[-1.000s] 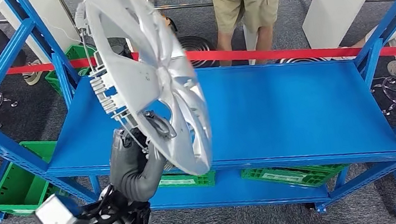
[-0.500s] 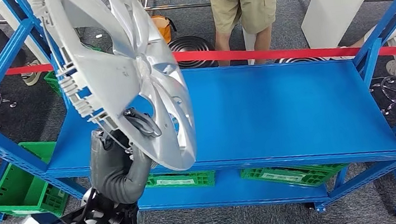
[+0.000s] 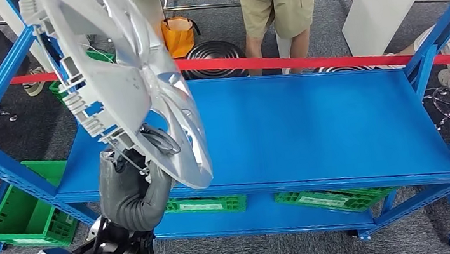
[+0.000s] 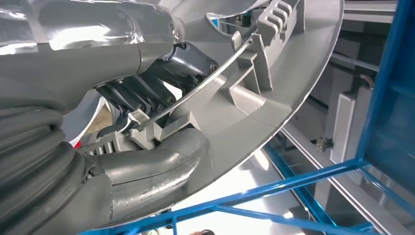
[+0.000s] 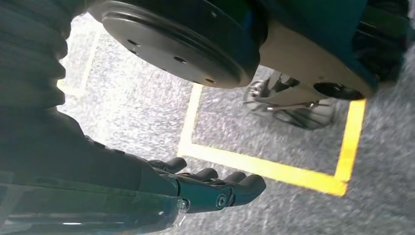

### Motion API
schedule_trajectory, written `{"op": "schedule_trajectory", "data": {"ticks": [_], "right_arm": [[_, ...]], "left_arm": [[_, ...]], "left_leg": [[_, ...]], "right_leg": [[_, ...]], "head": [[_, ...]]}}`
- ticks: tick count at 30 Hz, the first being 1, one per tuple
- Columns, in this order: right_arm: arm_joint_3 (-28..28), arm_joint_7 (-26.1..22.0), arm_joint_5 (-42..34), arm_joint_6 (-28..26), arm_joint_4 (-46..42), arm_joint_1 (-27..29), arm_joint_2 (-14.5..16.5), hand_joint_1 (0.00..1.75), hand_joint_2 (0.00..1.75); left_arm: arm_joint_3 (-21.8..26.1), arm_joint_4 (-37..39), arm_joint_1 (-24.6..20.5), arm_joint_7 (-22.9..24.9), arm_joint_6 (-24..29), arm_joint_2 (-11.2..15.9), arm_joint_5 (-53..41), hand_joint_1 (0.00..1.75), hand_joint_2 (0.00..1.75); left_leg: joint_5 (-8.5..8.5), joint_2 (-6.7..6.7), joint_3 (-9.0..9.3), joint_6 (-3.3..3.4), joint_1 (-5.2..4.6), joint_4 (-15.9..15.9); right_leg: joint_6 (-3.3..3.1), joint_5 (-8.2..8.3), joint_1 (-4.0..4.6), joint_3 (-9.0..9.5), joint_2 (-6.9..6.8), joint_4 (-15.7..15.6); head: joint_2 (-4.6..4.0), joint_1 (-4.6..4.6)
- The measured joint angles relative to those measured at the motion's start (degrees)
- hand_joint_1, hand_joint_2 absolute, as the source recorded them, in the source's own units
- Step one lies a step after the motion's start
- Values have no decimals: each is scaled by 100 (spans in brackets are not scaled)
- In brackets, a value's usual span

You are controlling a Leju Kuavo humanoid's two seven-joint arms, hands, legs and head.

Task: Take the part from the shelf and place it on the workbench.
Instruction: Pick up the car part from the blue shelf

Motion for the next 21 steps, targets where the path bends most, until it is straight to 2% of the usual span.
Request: {"op": "schedule_trajectory", "data": {"ticks": [1, 2, 4, 5, 6, 9, 11, 12, 14, 15, 16, 17, 19, 20, 21], "right_arm": [[1, 32, 14, 22, -4, -10, -7, 0, 175], [3, 76, 37, 34, -8, -15, -10, 0, 175], [24, 144, 81, 12, -12, -5, -12, 0, 175], [39, 130, 78, -24, -12, 11, -19, 0, 175], [53, 91, 46, -71, -12, 27, -26, 0, 175], [79, -20, -91, -183, -13, 37, -47, 0, 175], [93, -30, -124, -206, -15, 21, -50, 0, 175], [97, -32, -139, -216, -16, 18, -49, 0, 175], [99, -63, -222, -250, -16, 23, -49, 0, 175], [99, -93, -278, -266, -16, 26, -49, 0, 175], [98, -126, -320, -276, -16, 26, -49, 0, 175], [97, -152, -341, -277, -16, 19, -49, 0, 175], [96, -172, -346, -275, -16, -7, -48, 0, 175], [96, -170, -347, -277, -16, -24, -51, 0, 175], [96, -164, -349, -280, -16, -38, -57, 0, 175]], "left_arm": [[-2, -1, 30, 10, 17, 2, -3, 175, 175], [-4, -4, 56, 24, 30, 2, -11, 175, 175], [-13, -8, 87, 62, 47, 1, -47, 175, 175], [-16, -9, 86, 83, 53, 1, -73, 175, 175], [-18, -8, 74, 104, 55, 2, -94, 175, 175], [-24, 17, -46, 157, 34, 4, -117, 175, 175], [-35, 43, -145, 173, 12, 5, -117, 175, 175], [-44, 55, -183, 173, 1, 5, -116, 175, 175], [-69, 84, -250, 172, -37, 4, -83, 175, 175], [-84, 108, -285, 175, -61, 4, -52, 175, 175], [-99, 138, -325, 178, -80, 4, -18, 175, 175], [-115, 169, -365, 178, -92, 4, 10, 175, 175], [-149, 225, -446, 164, -91, 1, 55, 175, 175], [-166, 247, -479, 155, -88, -2, 75, 175, 175], [-180, 267, -504, 144, -85, -3, 93, 175, 175]], "left_leg": [[-3, -3, 6, -2, -3, 1], [-7, -12, 14, -7, -6, 2], [-13, -35, 31, -27, -10, 1], [-10, -50, 27, -50, -17, 4], [2, -60, 12, -81, -23, 8], [47, -66, -70, -188, -36, 15], [-71, -42, -152, -246, -37, 148], [-219, -30, -246, -272, -32, 363], [-579, -17, -542, -314, -18, 1068], [-680, -15, -668, -330, -12, 1372], [-680, -12, -720, -342, -5, 1512], [-569, -7, -663, -350, 5, 1430], [-211, -5, -302, -357, 34, 778], [-95, -11, -121, -354, 38, 443], [-48, -18, -9, -334, 36, 219]], "right_leg": [[-14, 37, 15, -22, -2, 85], [-36, 186, 25, 48, -8, -44], [-100, 601, 35, 344, -37, -711], [-134, 741, 46, 462, -50, -1015], [-167, 803, 57, 534, -59, -1218], [-252, 776, 61, 545, -57, -1381], [-304, 799, 31, 547, -58, -1460], [-325, 822, 18, 547, -59, -1484], [-349, 844, 21, 537, -59, -1489], [-349, 849, 23, 533, -59, -1486], [-347, 852, 23, 531, -58, -1479], [-341, 853, 22, 529, -55, -1467], [-312, 838, 12, 525, -37, -1426], [-282, 825, 15, 512, -22, -1393], [-245, 819, 20, 490, -9, -1365]], "head": [[0, 0], [0, 0], [0, -2], [0, -2], [0, -2], [0, -3], [0, -21], [0, -36], [0, -58], [0, -60], [0, -59], [0, -59], [0, -59], [0, -62], [0, -63]]}}
